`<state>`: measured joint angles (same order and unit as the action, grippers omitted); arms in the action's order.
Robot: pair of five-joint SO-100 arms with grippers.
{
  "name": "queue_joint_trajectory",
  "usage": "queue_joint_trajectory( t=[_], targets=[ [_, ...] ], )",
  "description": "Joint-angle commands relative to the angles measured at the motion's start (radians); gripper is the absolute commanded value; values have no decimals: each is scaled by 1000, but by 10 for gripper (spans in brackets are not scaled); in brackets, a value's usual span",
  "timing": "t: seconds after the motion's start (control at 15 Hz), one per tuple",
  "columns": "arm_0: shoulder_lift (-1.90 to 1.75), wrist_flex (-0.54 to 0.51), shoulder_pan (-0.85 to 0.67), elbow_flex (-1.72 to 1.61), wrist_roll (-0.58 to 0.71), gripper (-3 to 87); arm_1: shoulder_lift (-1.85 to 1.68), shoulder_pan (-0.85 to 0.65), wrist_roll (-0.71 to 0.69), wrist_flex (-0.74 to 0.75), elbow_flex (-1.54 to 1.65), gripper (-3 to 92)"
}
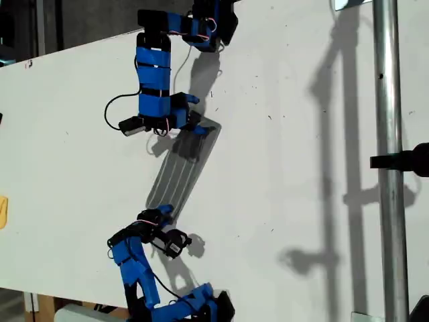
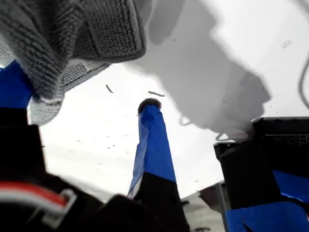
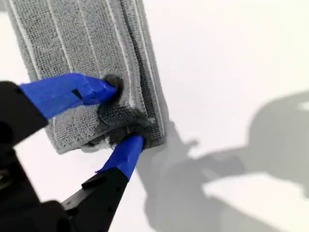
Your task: Grasp corners of a towel and fold twice.
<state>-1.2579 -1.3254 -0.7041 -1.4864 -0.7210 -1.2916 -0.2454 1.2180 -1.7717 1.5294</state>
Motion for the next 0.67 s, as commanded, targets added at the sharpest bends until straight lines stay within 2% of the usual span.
queue_joint_trajectory(
  t=[0.0, 0.33, 0.47, 0.6],
  targets=[
    [-143, -95, -20, 46, 2, 205, -164, -21, -25, -34, -5, 383],
    [-589, -215, -12, -103, -34, 192, -604, -52, -48, -55, 107, 374],
    [-830, -202, 3, -264, -61, 179, -856, -52, -12, -49, 252, 363],
    [-1117, -135, 48, -494, -100, 164, -1135, -11, 94, -35, 422, 350]
  ],
)
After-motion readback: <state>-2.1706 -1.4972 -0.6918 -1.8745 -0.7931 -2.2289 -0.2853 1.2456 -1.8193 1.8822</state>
